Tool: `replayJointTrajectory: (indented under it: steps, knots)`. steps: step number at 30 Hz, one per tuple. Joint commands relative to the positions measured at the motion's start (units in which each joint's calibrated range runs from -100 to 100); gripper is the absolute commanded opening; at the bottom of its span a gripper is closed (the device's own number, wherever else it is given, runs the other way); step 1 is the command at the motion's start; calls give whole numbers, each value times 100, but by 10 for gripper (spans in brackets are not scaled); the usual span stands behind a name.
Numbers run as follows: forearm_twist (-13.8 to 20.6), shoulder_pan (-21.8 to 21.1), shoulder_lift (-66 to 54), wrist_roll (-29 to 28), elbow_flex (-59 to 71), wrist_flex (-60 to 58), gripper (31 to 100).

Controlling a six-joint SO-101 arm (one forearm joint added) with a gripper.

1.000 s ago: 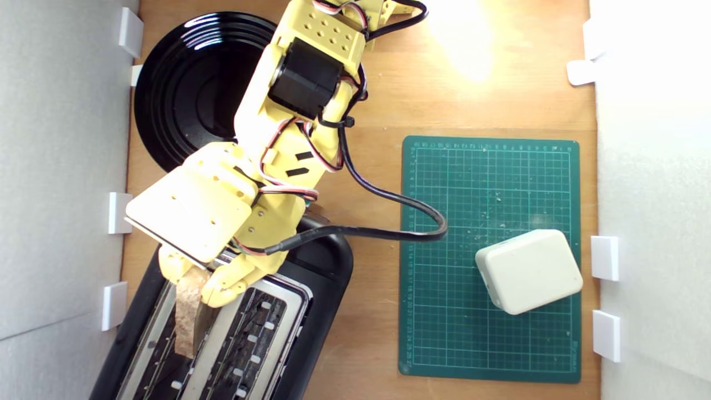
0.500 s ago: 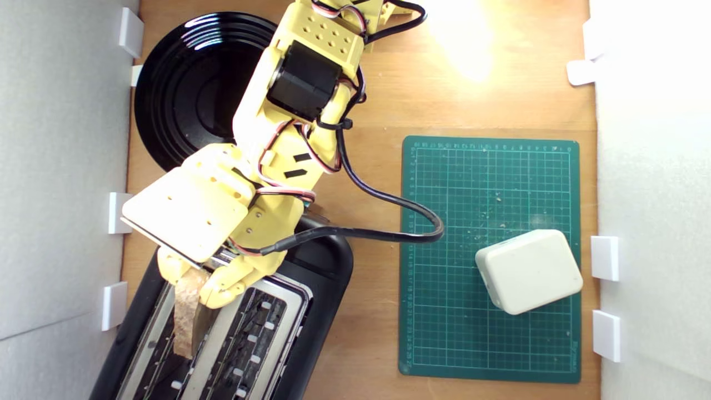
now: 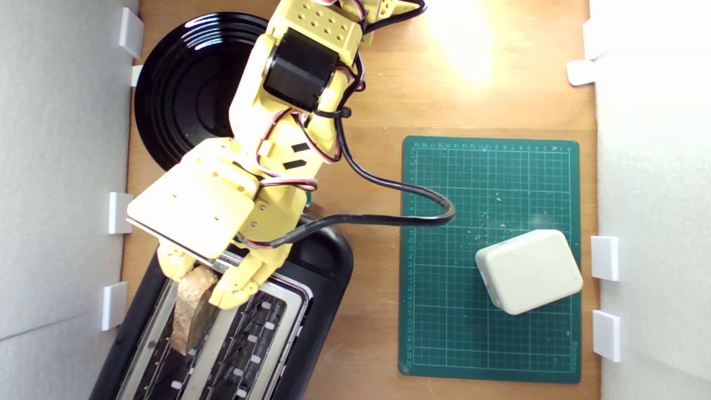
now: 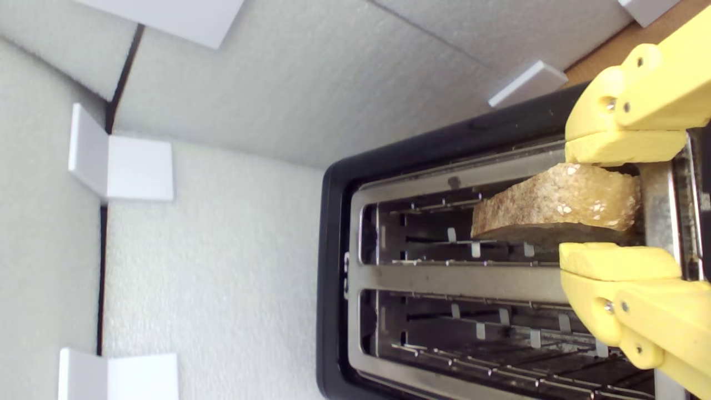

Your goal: Pick bread and place in toaster

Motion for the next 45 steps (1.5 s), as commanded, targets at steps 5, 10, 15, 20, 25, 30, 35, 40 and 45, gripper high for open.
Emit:
replayJointTrajectory:
  steps: [5,10,15,20,25,30,35,40,45]
  knots:
    - [-81,-60,-361,65,-81,-24,794]
    - [-81,-28,-752,228,-71,-24,794]
    - [-81,21,-1359,463,-71,-33,794]
    - [-144,-68,-2183,411,-71,-41,793]
    - [-997,-68,-2973,81,-62,-41,743]
    - [-1541,-535,-3531,-698,-35,-33,652]
    - [-1142,-1406,-3814,-1556,10,-24,582]
    - [-589,-2179,-3972,-2200,56,-7,545]
    - [-580,-2453,-3997,-2650,65,27,494]
